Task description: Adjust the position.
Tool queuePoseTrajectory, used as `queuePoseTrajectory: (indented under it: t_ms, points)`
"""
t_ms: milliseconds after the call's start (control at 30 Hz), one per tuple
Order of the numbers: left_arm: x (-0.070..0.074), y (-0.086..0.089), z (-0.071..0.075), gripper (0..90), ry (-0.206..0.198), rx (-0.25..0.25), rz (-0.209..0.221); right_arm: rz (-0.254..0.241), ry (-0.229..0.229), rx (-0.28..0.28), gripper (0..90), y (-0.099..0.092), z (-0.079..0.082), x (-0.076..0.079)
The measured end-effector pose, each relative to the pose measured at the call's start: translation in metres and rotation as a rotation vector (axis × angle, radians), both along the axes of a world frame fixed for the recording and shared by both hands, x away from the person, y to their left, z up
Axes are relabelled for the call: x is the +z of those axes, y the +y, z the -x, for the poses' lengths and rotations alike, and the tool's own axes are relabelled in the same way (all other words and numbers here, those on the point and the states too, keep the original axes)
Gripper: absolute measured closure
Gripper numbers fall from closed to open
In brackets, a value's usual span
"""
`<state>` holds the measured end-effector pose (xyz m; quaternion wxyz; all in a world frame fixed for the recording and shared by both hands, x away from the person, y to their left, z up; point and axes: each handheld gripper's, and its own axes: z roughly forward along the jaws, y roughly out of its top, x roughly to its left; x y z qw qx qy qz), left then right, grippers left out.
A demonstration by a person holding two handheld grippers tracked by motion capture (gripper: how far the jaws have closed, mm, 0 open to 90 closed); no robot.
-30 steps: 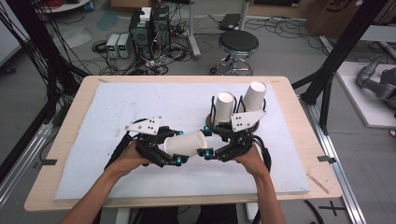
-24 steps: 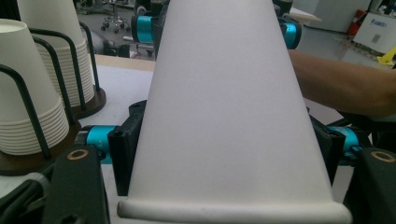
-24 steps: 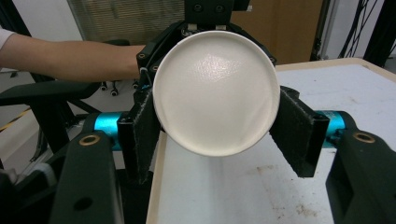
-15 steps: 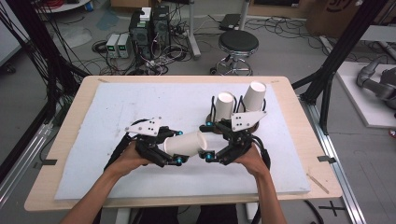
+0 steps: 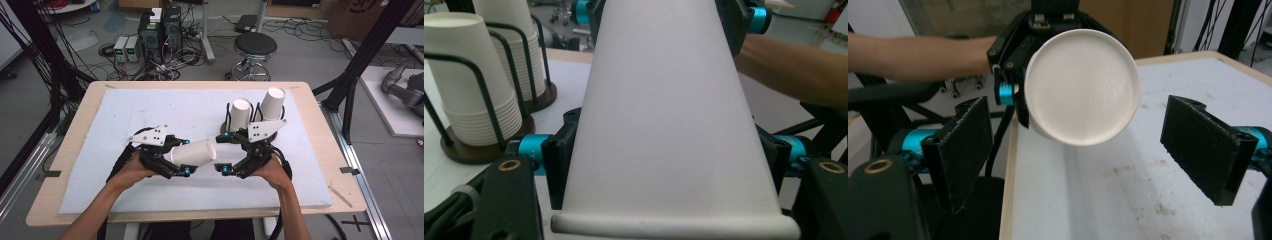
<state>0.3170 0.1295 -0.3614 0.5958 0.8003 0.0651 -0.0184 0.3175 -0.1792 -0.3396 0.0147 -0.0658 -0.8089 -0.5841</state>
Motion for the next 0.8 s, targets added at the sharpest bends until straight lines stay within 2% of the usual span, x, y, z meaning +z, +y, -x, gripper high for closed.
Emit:
queuePoseTrajectory:
  t_ms: [167, 267, 333, 467, 567, 633, 800]
  points:
    - [0.003, 0.008, 0.002, 31.3, 0.001, 0.026, -0.048, 0.090, -0.004, -0.005, 14.2, 0.001, -0.001, 0.003]
    - [0.008, 0.013, 0.002, 31.4, -0.001, 0.031, -0.106, 0.164, -0.017, -0.008, 14.2, 0.003, -0.002, 0.004]
    - [0.011, 0.014, 0.003, 31.3, 0.000, 0.031, -0.136, 0.195, -0.017, -0.003, 14.2, 0.003, -0.003, 0.005]
    - [0.018, 0.013, 0.003, 31.3, -0.017, 0.019, -0.225, 0.285, -0.026, -0.005, 14.3, 0.008, -0.003, 0.006]
    - [0.021, 0.011, 0.003, 31.3, -0.023, 0.013, -0.272, 0.355, -0.033, 0.003, 14.3, 0.013, -0.004, 0.005]
    - [0.024, 0.009, 0.004, 31.3, -0.041, 0.009, -0.324, 0.399, -0.035, 0.010, 14.3, 0.016, -0.004, 0.006]
    - [0.028, 0.003, 0.006, 31.3, -0.041, -0.004, -0.422, 0.489, -0.043, 0.010, 14.3, 0.021, -0.003, 0.009]
